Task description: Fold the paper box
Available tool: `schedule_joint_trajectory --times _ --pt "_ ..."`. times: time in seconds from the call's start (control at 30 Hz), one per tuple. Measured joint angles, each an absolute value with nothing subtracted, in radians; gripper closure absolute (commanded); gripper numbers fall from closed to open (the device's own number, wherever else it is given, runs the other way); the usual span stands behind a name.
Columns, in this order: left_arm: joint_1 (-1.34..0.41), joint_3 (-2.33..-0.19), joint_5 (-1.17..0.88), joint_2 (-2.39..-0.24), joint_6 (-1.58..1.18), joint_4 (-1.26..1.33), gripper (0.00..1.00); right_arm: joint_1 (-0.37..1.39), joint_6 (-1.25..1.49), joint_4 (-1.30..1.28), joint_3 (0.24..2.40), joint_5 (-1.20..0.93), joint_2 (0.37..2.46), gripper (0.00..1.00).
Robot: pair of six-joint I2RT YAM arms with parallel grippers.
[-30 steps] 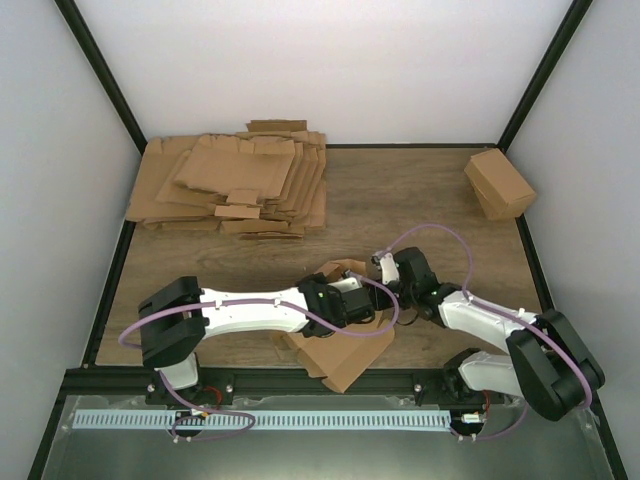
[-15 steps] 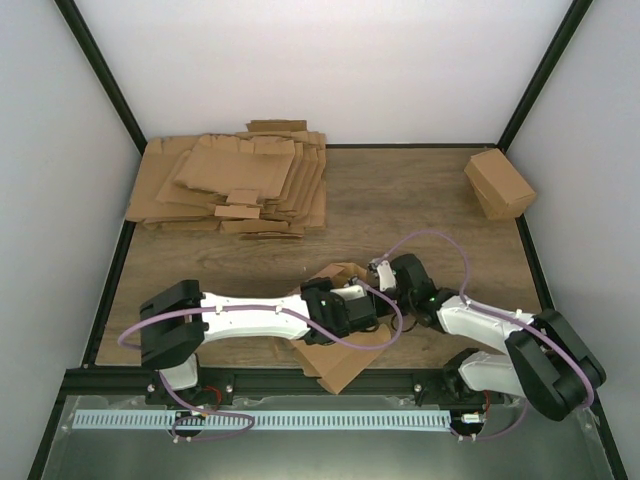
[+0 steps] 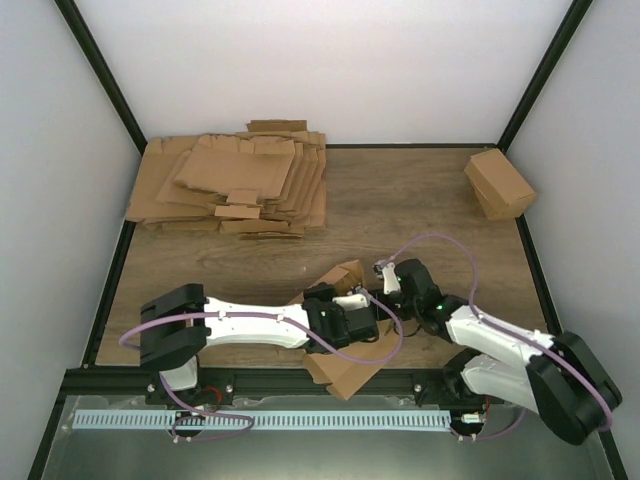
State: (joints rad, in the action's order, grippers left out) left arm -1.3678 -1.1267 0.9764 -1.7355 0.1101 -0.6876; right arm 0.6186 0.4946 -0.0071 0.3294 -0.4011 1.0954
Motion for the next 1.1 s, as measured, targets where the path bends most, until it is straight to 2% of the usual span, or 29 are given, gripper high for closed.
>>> schedule_joint_trajectory --times 0.1,0.3,0.47,0.67,0.97,1.1 --pt "-1.368 -1.106 0.978 -1.736 0.111 -0.672 0.96 0.619 0.514 -0.054 0.324 -0.339 1.001 0.4" --pt "-1.368 -1.087 0.975 -1.734 0.113 -0.644 0.96 0.619 0.581 -0.148 0.312 -0.203 0.835 0.29" --pt "-1.365 -1.079 0.974 -1.724 0.113 -0.634 0.96 0.617 0.619 -0.205 0.314 -0.099 0.778 0.26" --pt "-1.351 -1.065 0.964 -1.666 0.115 -0.631 0.96 0.61 0.542 -0.213 0.38 -0.075 0.883 0.41" --pt "-1.337 -1.065 0.963 -1.642 0.127 -0.628 0.96 0.61 0.351 -0.018 0.433 -0.14 1.047 0.52" --pt "-1.333 -1.065 0.962 -1.642 0.133 -0.628 0.96 0.61 0.308 0.052 0.434 -0.14 1.129 0.76"
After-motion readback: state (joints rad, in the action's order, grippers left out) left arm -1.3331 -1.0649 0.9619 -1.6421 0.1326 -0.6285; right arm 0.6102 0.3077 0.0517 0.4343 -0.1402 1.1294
